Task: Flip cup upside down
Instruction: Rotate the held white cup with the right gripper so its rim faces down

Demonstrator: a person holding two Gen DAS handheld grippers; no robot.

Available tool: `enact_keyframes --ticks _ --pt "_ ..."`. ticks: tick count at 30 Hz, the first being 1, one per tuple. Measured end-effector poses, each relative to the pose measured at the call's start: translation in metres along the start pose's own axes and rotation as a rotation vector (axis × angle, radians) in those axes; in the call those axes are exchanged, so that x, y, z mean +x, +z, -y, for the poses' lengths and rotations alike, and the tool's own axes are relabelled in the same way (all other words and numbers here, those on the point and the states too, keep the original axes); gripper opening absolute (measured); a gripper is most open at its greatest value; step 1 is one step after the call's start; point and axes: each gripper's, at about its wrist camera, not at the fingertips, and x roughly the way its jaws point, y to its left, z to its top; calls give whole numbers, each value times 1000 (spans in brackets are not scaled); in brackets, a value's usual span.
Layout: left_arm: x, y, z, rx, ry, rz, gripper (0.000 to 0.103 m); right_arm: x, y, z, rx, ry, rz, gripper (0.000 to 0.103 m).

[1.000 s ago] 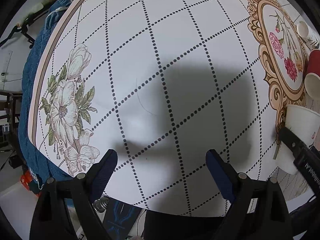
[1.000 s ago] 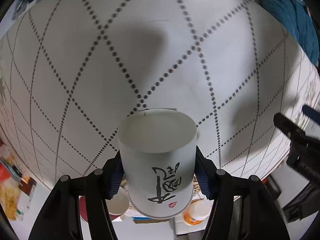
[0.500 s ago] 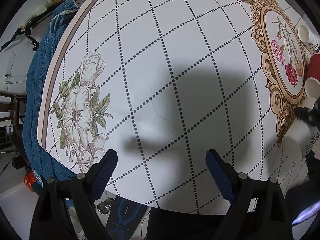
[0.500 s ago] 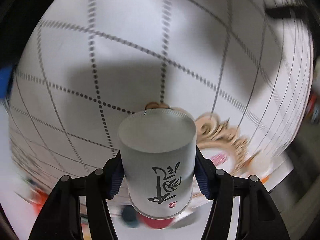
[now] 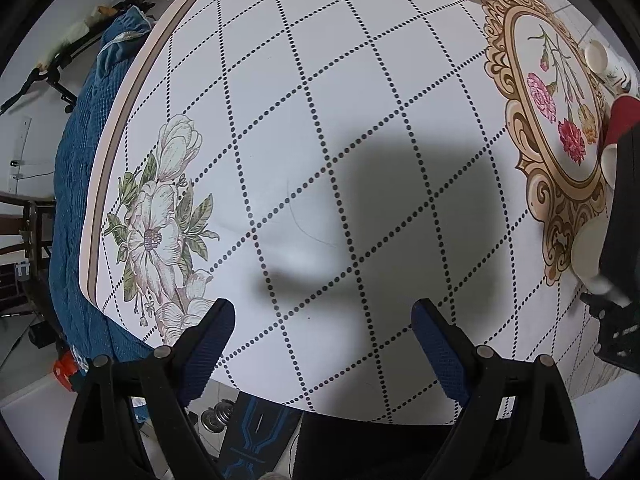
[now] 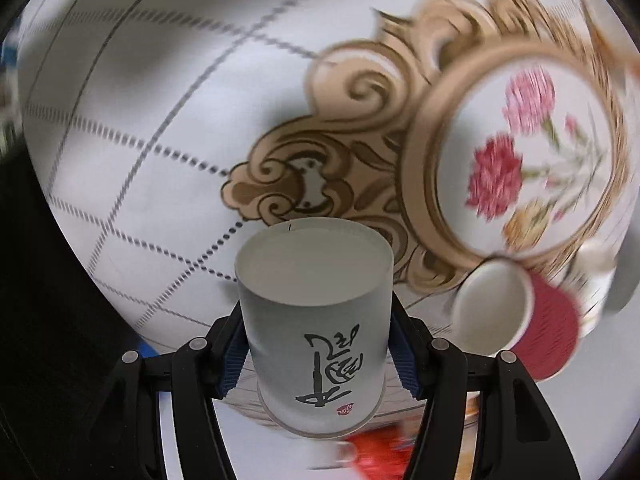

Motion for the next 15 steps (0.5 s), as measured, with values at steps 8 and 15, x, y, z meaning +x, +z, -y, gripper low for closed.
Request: enact_keyframes --ticks 8,15 --pt "-6 -2 15 16 4 -2 90 -1 -1 63 250 238 6 64" --pt "-10 -8 38 29 10 1 90 9 -18 106 421 407 10 64"
